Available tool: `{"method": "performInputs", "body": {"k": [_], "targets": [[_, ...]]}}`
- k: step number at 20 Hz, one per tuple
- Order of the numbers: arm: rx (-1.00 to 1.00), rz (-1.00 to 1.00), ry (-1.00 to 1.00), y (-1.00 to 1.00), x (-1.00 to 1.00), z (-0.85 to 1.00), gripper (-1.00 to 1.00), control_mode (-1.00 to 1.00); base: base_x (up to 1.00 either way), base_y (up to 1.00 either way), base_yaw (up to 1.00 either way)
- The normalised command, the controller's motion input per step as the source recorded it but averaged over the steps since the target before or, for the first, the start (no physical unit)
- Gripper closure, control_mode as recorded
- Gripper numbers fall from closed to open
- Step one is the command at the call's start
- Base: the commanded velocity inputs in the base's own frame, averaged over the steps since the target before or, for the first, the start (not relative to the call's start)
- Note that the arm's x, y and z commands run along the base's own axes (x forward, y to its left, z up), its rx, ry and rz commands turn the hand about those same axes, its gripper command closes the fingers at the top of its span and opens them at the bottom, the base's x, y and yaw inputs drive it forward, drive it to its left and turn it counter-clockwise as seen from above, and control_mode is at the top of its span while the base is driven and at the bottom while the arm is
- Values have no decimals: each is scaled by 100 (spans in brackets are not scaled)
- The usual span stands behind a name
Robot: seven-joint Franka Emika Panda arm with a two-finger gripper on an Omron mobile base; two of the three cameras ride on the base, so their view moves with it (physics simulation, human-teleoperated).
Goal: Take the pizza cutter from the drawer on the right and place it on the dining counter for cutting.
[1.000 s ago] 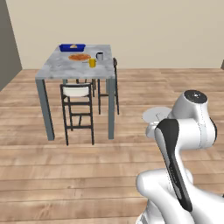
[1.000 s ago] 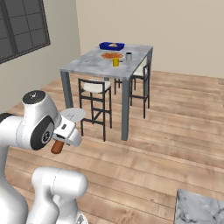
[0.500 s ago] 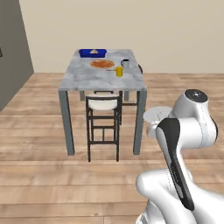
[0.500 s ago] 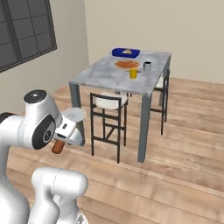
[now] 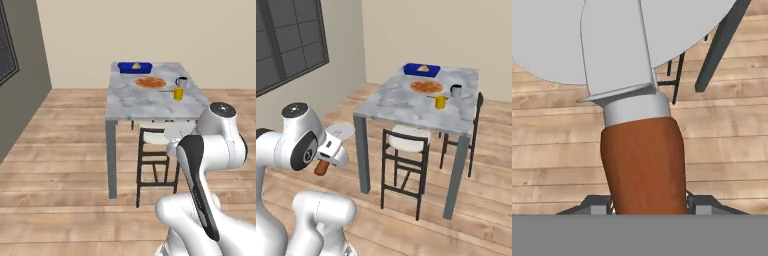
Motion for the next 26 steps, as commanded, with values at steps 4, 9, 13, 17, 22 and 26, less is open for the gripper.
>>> {"method": "performInputs", "body": {"k": [4,9,13,17,22,26], "targets": [[0,0,0,0,0,0,100,100,90,61,-2],[0,0,0,0,0,0,100,100,64,20,-13],[0,0,0,0,0,0,100,100,61,60,-21],[0,0,0,0,0,0,100,100,41,98,-20],[0,0,0,0,0,0,100,100,44,99,-26],[0,0,0,0,0,0,100,100,69,80,-39]]}}
